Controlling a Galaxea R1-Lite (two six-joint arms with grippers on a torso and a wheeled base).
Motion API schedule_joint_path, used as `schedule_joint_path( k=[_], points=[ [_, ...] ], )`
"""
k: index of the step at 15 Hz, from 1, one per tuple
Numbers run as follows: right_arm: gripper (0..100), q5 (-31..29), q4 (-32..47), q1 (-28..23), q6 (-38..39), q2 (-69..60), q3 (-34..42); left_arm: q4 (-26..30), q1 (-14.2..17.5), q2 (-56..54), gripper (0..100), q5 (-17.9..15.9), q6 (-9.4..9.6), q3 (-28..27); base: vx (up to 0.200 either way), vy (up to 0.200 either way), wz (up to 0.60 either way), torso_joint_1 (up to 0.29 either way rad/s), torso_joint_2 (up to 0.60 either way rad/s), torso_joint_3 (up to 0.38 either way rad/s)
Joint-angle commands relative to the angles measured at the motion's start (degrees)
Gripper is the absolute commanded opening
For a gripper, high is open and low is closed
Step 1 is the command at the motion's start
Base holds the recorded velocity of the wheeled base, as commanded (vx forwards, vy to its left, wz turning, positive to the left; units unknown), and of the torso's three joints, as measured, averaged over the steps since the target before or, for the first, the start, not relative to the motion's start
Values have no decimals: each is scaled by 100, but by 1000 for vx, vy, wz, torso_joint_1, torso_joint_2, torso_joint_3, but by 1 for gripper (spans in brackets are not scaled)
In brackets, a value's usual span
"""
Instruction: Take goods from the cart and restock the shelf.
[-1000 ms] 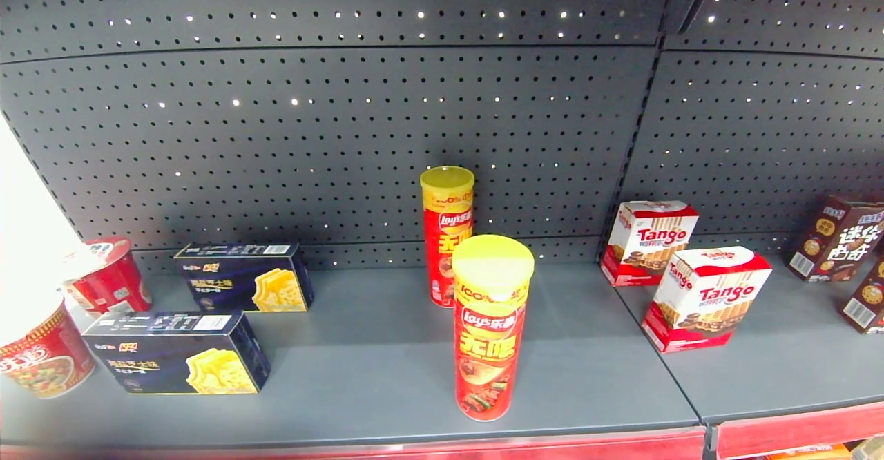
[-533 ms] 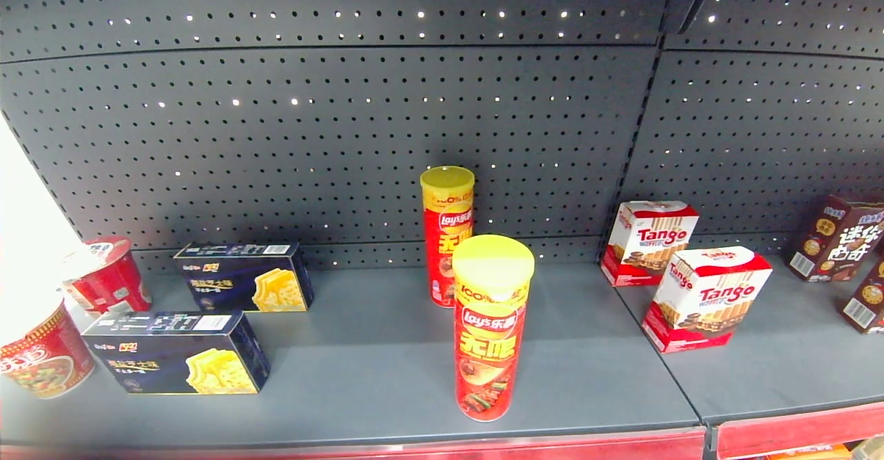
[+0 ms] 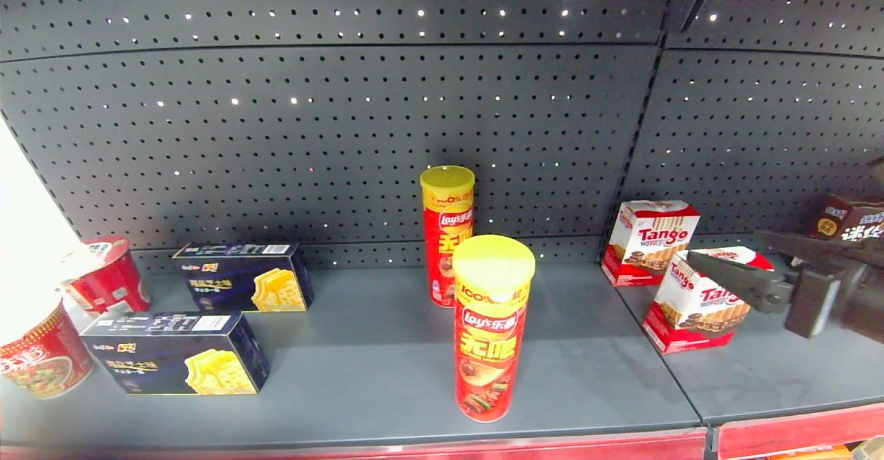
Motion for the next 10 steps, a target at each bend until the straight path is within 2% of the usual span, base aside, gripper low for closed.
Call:
schedule_joint_path(
  k=[1,4,10],
  points=[
    [100,-314,-160,697,494,985,-13,-9,4,13,100,2,0,1,0,0,0,0,0,0],
    [100,-341,-142,1321,828,1046,198,0,4,13,100,2,-9,1,0,0,0,0,0,0],
    [100,-358,-195,1515,828,1600,259,-9,4,13,100,2,0,1,0,0,0,0,0,0]
  ],
)
